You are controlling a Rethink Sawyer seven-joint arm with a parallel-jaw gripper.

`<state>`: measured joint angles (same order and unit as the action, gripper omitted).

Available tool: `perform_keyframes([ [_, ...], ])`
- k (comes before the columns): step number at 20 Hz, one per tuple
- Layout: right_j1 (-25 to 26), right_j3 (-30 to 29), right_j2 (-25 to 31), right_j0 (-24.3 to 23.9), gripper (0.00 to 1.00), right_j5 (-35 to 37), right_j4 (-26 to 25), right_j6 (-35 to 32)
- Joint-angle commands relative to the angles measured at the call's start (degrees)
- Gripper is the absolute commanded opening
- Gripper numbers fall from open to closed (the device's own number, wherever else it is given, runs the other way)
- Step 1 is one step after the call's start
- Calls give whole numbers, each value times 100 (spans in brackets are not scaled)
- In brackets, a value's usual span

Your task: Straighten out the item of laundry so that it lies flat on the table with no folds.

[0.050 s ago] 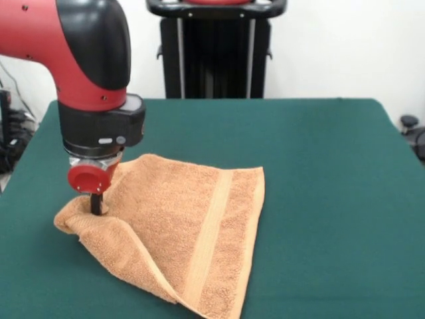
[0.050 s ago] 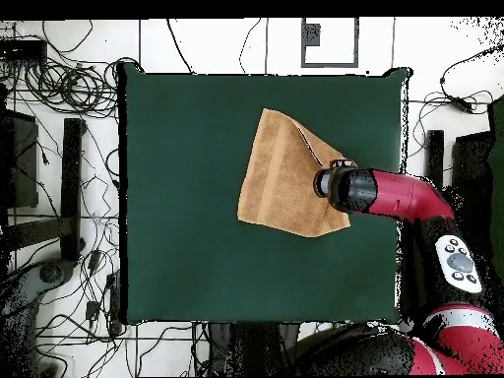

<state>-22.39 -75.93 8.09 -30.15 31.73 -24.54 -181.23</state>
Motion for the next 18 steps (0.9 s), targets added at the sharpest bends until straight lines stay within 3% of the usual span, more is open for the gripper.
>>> perform_keyframes([
  [1, 889, 308, 864, 26, 0, 398, -174, 1752],
  [18, 904, 888, 744, 276, 0, 1438, 6, 1430],
])
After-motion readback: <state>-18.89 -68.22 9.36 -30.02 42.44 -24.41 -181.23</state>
